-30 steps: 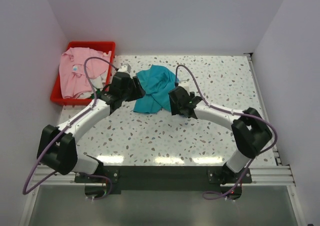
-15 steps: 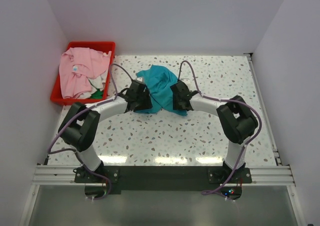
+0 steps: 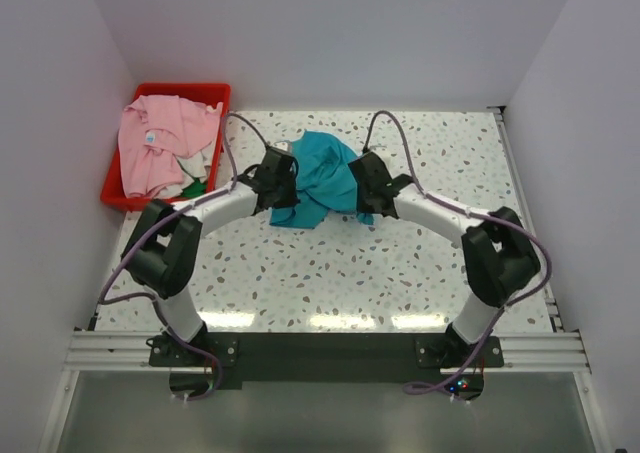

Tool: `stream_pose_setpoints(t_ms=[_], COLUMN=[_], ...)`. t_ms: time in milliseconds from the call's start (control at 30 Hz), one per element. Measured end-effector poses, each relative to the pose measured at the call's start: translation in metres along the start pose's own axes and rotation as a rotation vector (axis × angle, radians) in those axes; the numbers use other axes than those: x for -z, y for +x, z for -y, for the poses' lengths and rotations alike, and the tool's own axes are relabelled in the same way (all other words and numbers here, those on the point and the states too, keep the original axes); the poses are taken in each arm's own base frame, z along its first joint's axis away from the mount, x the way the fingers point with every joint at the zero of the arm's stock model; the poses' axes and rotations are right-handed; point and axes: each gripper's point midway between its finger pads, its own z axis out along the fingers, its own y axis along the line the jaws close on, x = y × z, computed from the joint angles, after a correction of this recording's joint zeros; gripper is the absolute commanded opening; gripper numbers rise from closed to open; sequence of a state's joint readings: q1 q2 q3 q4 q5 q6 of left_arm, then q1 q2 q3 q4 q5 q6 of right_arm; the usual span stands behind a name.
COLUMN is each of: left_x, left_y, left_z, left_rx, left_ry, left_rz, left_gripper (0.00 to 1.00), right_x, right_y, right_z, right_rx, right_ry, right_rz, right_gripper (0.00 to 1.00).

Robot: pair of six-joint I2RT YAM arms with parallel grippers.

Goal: Fold and stack the t-shirts
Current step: Flatten the tshirt out

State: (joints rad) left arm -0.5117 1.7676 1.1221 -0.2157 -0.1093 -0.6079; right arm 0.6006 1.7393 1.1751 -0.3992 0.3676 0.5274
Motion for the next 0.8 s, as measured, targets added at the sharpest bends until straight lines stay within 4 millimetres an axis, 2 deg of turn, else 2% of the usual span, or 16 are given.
stream_pose_setpoints(t_ms=[133, 233, 300, 400, 567, 667, 800], left_x=[0.016, 0.04, 0.064, 0.115, 0.207, 0.266, 0.331], left_y=[-0.026, -0.055, -0.08, -0.127, -0.191, -0.217, -0.235], left_z=[-0.014, -0.032, -0.044, -0.056, -0.056, -0.051, -0.043], left_rx=[0.033, 0.074, 0.106, 0.126, 0.124, 0.119, 0.117], left_ry=[-0.013, -0.022, -0.022, -0.021, 0.009, 0.029, 0.06], left_rz=[0.043, 0.106, 0.167, 0.295, 0.505, 0.627, 0.752], left_gripper=[0.0, 0.0, 0.0, 0.0, 0.0, 0.0, 0.0], right_x=[0.059, 0.111, 0.143, 0.185, 0.241, 0.278, 0.33], right_y=[-0.055, -0.097, -0.119, -0.142, -0.164, -0.172, -0.179], right_z=[0.001, 0.006, 0.014, 0.027, 0.053, 0.071, 0.1], right_rx=[-0.06, -0.107, -0.132, -0.157, -0.192, -0.224, -0.275], right_ry=[-0.07, -0.122, -0.135, -0.138, -0.117, -0.115, -0.113], right_rz=[0.145, 0.275, 0.35, 0.44, 0.548, 0.618, 0.724], right_gripper=[0.0, 0.0, 0.0, 0.0, 0.0, 0.0, 0.0])
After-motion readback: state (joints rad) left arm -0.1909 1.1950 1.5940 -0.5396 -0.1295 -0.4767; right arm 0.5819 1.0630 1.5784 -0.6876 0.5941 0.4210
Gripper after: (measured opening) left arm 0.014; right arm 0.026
